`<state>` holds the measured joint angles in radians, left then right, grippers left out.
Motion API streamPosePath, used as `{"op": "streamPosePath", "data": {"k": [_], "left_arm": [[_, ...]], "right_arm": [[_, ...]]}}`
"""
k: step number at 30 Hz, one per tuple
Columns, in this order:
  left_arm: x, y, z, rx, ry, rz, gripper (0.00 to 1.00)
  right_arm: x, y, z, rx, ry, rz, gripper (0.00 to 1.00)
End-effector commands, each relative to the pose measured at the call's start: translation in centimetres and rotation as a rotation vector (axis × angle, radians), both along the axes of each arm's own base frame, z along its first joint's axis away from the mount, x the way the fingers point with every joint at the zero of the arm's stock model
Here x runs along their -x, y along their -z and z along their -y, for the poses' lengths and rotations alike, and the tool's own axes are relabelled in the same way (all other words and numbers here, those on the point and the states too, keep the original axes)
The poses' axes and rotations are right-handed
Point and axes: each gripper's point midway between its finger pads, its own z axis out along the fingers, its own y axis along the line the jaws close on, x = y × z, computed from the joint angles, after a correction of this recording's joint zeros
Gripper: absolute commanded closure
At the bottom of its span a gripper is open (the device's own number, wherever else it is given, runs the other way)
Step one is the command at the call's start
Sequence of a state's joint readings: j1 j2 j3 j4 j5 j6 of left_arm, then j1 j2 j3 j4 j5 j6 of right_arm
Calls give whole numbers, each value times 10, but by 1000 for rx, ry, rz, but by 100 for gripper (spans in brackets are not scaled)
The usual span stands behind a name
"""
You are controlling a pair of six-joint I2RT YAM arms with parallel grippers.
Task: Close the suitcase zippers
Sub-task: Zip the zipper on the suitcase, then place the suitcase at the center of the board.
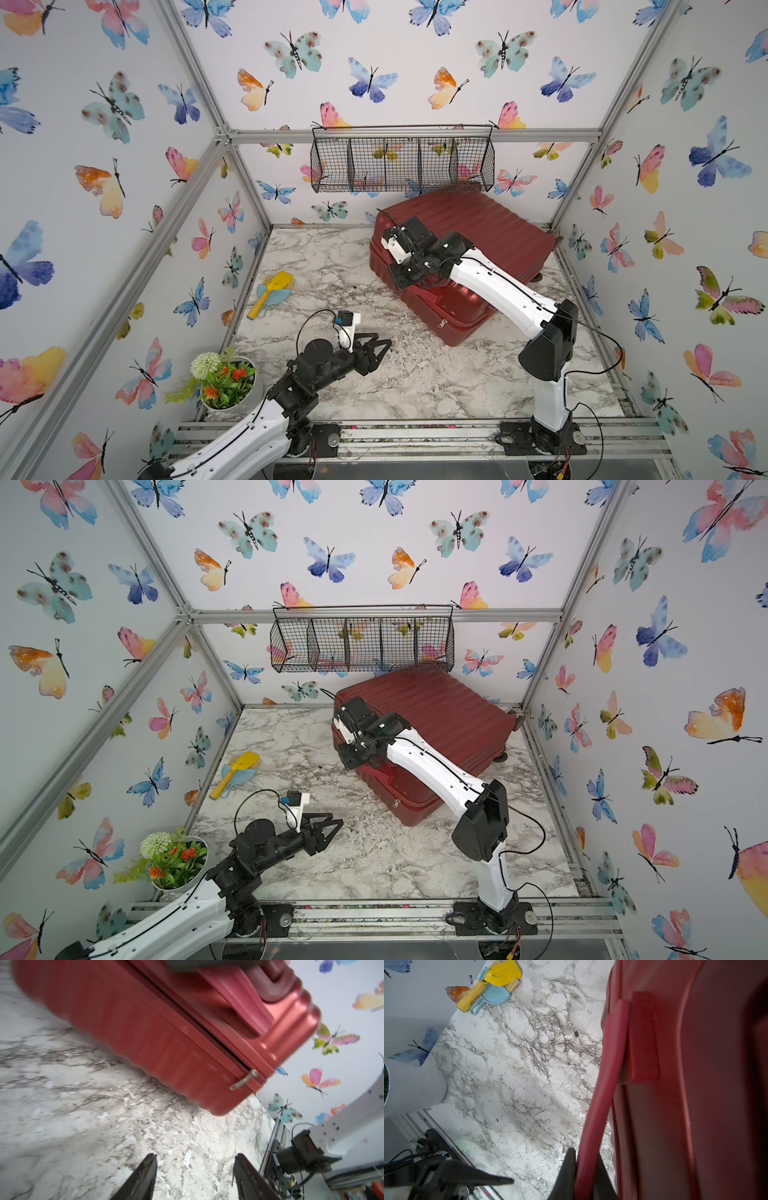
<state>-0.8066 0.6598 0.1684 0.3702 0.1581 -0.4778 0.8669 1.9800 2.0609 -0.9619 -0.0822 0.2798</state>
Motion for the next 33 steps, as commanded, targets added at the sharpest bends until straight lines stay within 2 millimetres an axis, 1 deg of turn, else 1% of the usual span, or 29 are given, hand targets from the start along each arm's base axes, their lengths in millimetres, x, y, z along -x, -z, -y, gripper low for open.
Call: {"op": "streamPosePath", "data": {"k": [1, 3, 5, 7, 8, 12, 14, 16, 18, 22, 26, 28, 33], "left_arm": [[-13, -34, 14, -82, -111, 295, 34], [-16, -40, 40, -151, -81, 353, 34], [-24, -34, 69, -221, -38, 341, 34], [-23, -34, 92, -236, -1, 351, 35], [-22, -34, 100, -227, 8, 365, 34], [-29, -43, 119, -167, -15, 417, 34], [-34, -40, 128, -163, -18, 425, 35], [-34, -36, 135, -158, -14, 429, 35], [-36, -32, 138, -149, -25, 439, 36], [-45, -33, 132, -108, -106, 460, 45], [-45, -29, 144, -89, -78, 453, 50], [-45, -26, 146, -73, -76, 438, 54], [-43, -19, 150, -63, -63, 423, 60]], "right_arm": [[73, -65, -63, -472, -247, -406, 97], [75, -67, -62, -484, -249, -425, 98], [76, -70, -63, -503, -256, -447, 97], [77, -73, -64, -519, -255, -464, 97], [78, -74, -65, -528, -255, -475, 98], [80, -79, -65, -563, -248, -496, 97], [81, -81, -66, -573, -246, -501, 98], [80, -81, -66, -576, -241, -504, 98], [82, -82, -65, -586, -238, -518, 97], [84, -82, -65, -604, -232, -532, 97], [85, -77, -63, -604, -220, -544, 98], [85, -76, -63, -606, -215, -547, 97], [85, -71, -62, -604, -201, -554, 97]]}}
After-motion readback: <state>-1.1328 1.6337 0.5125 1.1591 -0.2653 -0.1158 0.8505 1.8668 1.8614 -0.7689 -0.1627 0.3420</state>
